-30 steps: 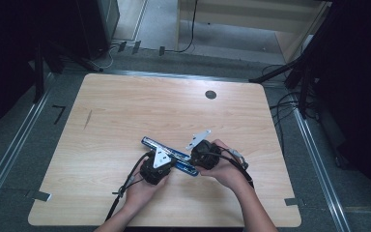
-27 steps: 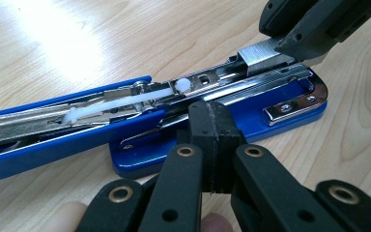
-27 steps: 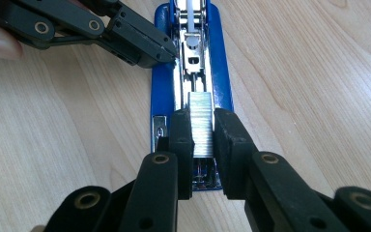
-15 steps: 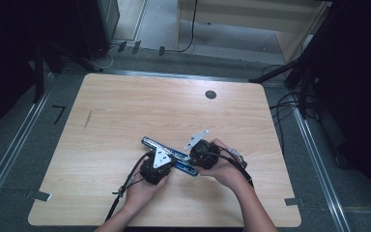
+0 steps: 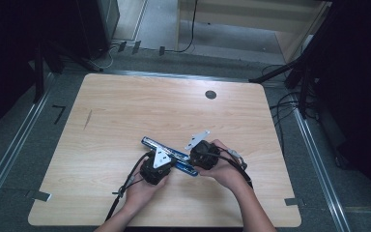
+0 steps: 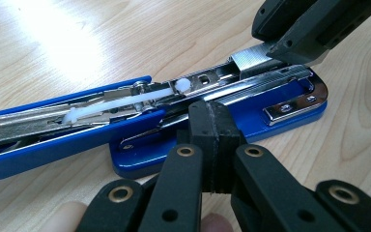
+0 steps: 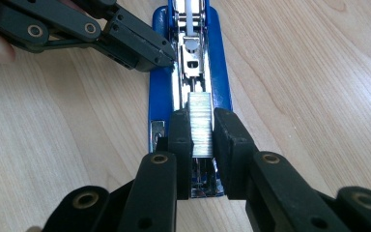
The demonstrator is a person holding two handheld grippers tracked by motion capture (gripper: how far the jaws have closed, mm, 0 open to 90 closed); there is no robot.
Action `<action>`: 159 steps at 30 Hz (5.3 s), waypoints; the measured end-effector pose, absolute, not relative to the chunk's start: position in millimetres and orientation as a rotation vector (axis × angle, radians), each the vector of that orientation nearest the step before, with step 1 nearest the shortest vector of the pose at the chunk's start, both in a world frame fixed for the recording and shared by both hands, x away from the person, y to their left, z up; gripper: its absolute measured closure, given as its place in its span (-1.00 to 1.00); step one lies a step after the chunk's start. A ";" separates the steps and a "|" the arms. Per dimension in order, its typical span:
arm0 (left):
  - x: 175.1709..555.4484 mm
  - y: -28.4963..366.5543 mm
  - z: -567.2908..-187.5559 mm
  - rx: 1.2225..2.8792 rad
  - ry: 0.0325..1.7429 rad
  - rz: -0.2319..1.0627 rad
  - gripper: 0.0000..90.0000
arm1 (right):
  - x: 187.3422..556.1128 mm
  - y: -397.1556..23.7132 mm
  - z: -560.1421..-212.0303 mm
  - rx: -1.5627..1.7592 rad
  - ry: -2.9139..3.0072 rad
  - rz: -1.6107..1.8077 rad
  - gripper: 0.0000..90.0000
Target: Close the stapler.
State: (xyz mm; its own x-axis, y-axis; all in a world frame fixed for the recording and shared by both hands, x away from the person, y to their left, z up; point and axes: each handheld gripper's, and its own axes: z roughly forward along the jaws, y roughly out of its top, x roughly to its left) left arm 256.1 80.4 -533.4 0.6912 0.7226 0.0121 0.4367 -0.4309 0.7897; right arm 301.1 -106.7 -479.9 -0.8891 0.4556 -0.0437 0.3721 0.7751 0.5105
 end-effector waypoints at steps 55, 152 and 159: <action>256.1 80.4 -533.3 2.092 0.883 0.450 1.00 | 304.0 -116.2 -479.5 0.721 2.803 0.866 0.78; 256.4 80.7 -533.5 2.089 0.885 0.447 1.00 | 302.9 -110.7 -494.9 0.788 2.721 1.014 1.00; 256.5 81.0 -533.6 2.083 0.889 0.442 1.00 | 301.5 -110.3 -492.1 0.796 2.697 1.046 1.00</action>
State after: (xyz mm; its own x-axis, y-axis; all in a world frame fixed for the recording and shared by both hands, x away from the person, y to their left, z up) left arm 256.5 81.0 -533.6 0.6904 0.7235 0.0040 0.4395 -0.4238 0.7920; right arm 301.5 -110.3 -492.1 -0.8500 0.5237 0.0574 0.4255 0.6182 0.6609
